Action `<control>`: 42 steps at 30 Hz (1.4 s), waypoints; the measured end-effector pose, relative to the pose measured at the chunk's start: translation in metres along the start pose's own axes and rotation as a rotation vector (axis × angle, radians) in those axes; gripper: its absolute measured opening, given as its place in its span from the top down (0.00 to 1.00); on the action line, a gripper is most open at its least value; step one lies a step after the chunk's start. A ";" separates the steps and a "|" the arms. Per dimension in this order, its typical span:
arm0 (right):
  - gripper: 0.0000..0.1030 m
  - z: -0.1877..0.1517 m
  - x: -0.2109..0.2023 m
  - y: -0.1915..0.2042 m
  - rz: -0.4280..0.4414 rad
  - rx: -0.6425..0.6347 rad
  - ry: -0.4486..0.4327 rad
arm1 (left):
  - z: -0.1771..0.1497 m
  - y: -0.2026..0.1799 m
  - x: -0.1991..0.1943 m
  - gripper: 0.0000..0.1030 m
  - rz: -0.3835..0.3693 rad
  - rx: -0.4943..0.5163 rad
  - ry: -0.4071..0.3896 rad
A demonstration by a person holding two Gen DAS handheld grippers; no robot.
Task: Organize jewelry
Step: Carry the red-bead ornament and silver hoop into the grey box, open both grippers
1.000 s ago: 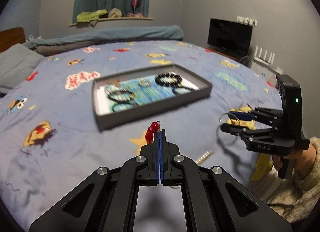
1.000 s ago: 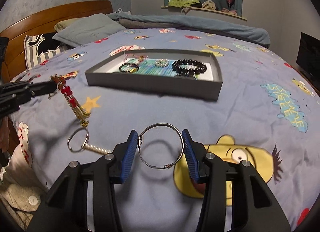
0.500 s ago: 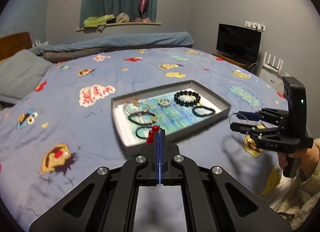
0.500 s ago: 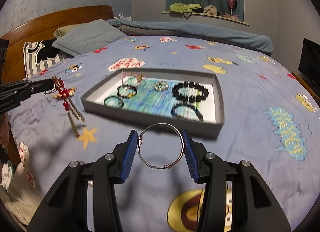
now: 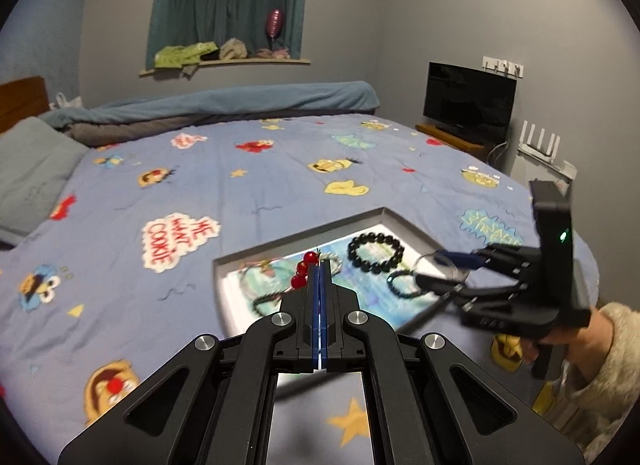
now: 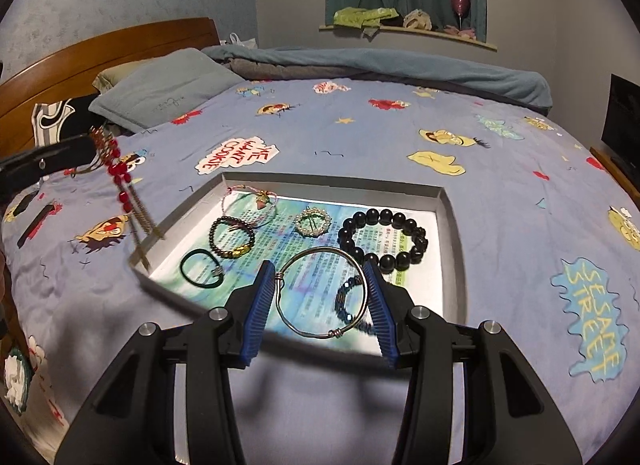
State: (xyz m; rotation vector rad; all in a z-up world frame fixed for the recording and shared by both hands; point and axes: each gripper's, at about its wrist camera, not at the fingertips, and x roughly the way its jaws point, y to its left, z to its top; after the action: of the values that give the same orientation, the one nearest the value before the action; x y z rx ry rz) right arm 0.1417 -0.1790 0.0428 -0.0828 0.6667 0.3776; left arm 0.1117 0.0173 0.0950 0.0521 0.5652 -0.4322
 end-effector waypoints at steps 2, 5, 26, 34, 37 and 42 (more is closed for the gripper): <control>0.56 0.003 0.010 -0.002 -0.009 0.001 0.011 | 0.003 -0.001 0.017 0.99 -0.017 0.007 0.021; 0.56 0.005 0.025 -0.007 0.001 0.009 0.034 | 0.002 0.000 0.042 0.99 -0.073 0.002 0.060; 0.56 -0.003 0.060 -0.044 -0.061 0.038 0.150 | -0.039 -0.017 0.147 0.93 -0.154 0.041 0.311; 0.55 -0.002 0.064 -0.044 -0.053 0.022 0.173 | -0.039 -0.003 0.133 0.52 -0.128 -0.013 0.270; 0.55 -0.001 0.068 -0.039 -0.047 -0.002 0.198 | -0.040 0.001 0.128 0.50 -0.120 -0.025 0.263; 0.55 -0.001 0.070 -0.037 -0.064 -0.009 0.210 | -0.043 0.005 0.126 0.50 -0.106 -0.034 0.268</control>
State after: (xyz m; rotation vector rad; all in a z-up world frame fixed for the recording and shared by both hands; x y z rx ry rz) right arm 0.2047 -0.1913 -0.0033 -0.1534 0.8671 0.3127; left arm 0.1881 -0.0191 -0.0083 0.0477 0.8412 -0.5220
